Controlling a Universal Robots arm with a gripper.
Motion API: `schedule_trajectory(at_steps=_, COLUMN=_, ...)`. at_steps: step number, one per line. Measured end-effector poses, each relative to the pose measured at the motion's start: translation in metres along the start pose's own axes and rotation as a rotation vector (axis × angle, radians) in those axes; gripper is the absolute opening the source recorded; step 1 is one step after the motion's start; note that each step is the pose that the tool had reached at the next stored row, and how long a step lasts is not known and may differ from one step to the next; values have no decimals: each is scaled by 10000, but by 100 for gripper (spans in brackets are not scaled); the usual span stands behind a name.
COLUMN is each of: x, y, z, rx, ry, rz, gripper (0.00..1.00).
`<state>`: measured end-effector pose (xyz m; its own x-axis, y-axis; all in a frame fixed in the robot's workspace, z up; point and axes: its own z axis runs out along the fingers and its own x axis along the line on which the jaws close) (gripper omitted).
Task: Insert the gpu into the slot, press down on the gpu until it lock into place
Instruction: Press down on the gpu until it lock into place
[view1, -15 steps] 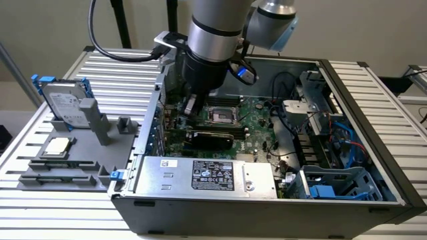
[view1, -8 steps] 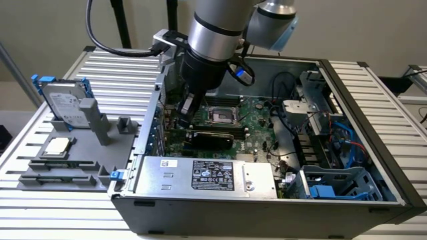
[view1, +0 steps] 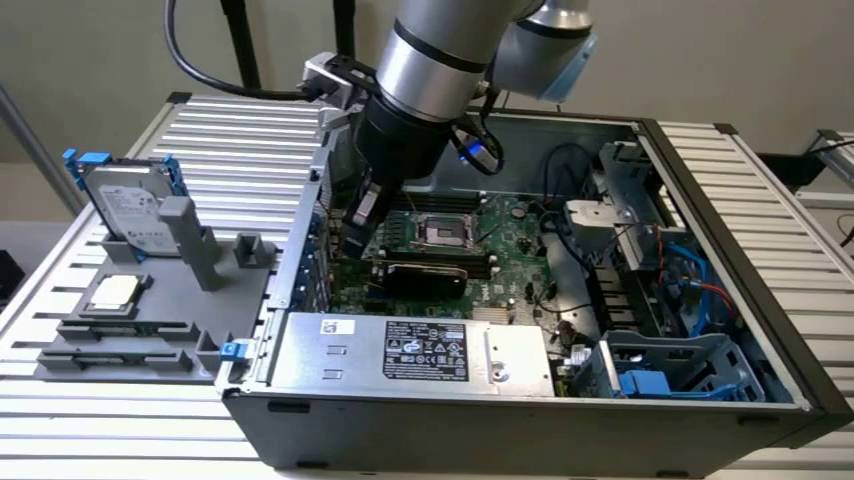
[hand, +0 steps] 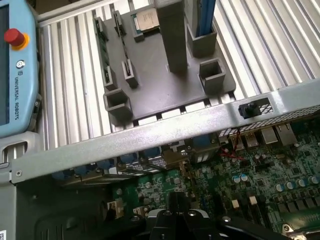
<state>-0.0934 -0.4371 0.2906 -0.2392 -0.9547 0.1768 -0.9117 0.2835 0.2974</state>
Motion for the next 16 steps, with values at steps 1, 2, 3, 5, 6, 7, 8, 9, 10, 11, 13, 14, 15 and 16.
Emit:
schedule_trajectory(at_steps=1, x=-6, y=7, z=2, rx=-93, ry=65, rz=-9, gripper=11)
schedule_trajectory(at_steps=2, x=-14, y=15, z=3, rx=-175, ry=122, rz=-15, gripper=11)
schedule_trajectory(at_steps=3, x=-25, y=24, z=4, rx=-248, ry=171, rz=-18, gripper=11)
schedule_trajectory(at_steps=5, x=-53, y=43, z=5, rx=-379, ry=257, rz=-15, gripper=11)
schedule_trajectory(at_steps=6, x=-62, y=51, z=7, rx=-420, ry=303, rz=-8, gripper=11)
schedule_trajectory(at_steps=7, x=-68, y=56, z=11, rx=-451, ry=345, rz=0, gripper=11)
schedule_trajectory(at_steps=8, x=-68, y=59, z=16, rx=-466, ry=383, rz=9, gripper=11)
schedule_trajectory(at_steps=9, x=-68, y=61, z=21, rx=-472, ry=421, rz=21, gripper=11)
schedule_trajectory(at_steps=10, x=-69, y=62, z=28, rx=-470, ry=458, rz=35, gripper=11)
schedule_trajectory(at_steps=11, x=-69, y=64, z=36, rx=-465, ry=493, rz=48, gripper=11)
schedule_trajectory(at_steps=13, x=-72, y=66, z=56, rx=-448, ry=560, rz=75, gripper=11)
schedule_trajectory(at_steps=14, x=-75, y=67, z=66, rx=-439, ry=595, rz=90, gripper=11)
schedule_trajectory(at_steps=15, x=-84, y=67, z=75, rx=-428, ry=637, rz=107, gripper=11)
schedule_trajectory(at_steps=16, x=-98, y=69, z=82, rx=-417, ry=684, rz=125, gripper=11)
